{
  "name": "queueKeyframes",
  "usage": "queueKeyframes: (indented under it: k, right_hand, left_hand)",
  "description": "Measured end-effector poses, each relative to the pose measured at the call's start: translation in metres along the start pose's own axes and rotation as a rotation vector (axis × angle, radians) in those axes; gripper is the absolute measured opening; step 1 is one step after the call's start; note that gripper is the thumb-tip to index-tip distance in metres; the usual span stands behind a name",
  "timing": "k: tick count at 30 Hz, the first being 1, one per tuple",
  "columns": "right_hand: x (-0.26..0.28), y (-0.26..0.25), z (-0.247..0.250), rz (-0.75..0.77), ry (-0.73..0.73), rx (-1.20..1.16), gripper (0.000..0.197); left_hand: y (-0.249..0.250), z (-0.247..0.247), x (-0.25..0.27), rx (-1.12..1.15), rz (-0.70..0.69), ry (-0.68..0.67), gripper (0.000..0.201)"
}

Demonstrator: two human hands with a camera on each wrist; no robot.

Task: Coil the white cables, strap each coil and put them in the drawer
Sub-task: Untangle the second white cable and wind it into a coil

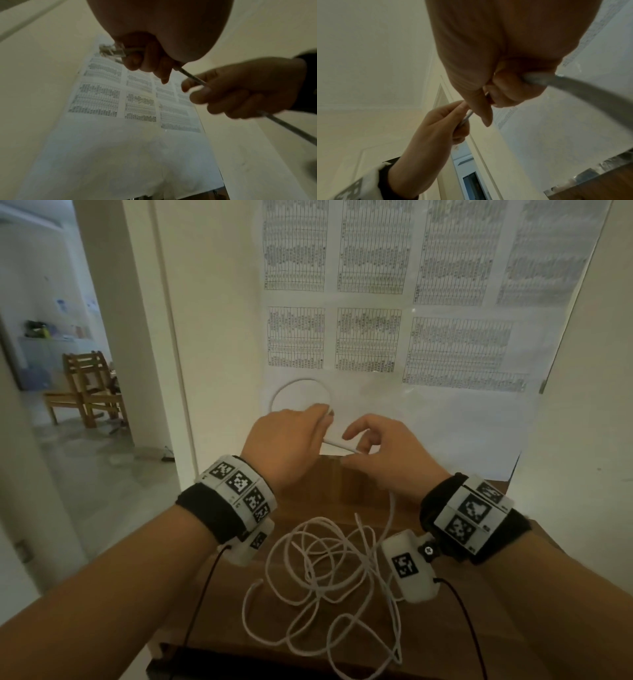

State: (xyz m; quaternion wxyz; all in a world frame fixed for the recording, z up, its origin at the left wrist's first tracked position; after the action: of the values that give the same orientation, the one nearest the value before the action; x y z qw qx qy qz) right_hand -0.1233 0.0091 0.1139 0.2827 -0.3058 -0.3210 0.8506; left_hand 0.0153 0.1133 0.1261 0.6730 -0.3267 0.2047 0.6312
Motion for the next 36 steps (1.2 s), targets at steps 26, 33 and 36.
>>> queueKeyframes:
  k: [26, 33, 36]
  right_hand:
    - [0.004, 0.018, 0.029, -0.137, -0.116, -0.374, 0.04]
    - [0.0, 0.024, 0.025, -0.097, 0.152, -0.195, 0.041]
    - [-0.003, 0.03, 0.027, -0.026, 0.201, -0.074, 0.039]
  left_hand:
    - [-0.048, -0.003, 0.013, 1.646, 0.942, 0.289, 0.049]
    - [-0.052, -0.008, 0.018, 1.346, 0.924, 0.355, 0.035]
    - [-0.055, -0.006, 0.022, 1.174, 0.893, 0.322, 0.032]
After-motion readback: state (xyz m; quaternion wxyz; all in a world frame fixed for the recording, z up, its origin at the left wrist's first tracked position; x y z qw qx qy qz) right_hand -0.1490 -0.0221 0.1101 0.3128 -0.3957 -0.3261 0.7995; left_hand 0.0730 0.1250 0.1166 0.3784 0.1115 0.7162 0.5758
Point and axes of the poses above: each hand's wrist, its own x-axis away from the middle knuckle, its own z-axis out of the back of the hand, y = z × x, the point moved 3 cm from there along -x, towards the middle knuckle, and after that the axes turned 13 degrees about -z, right-handed, at the moved point
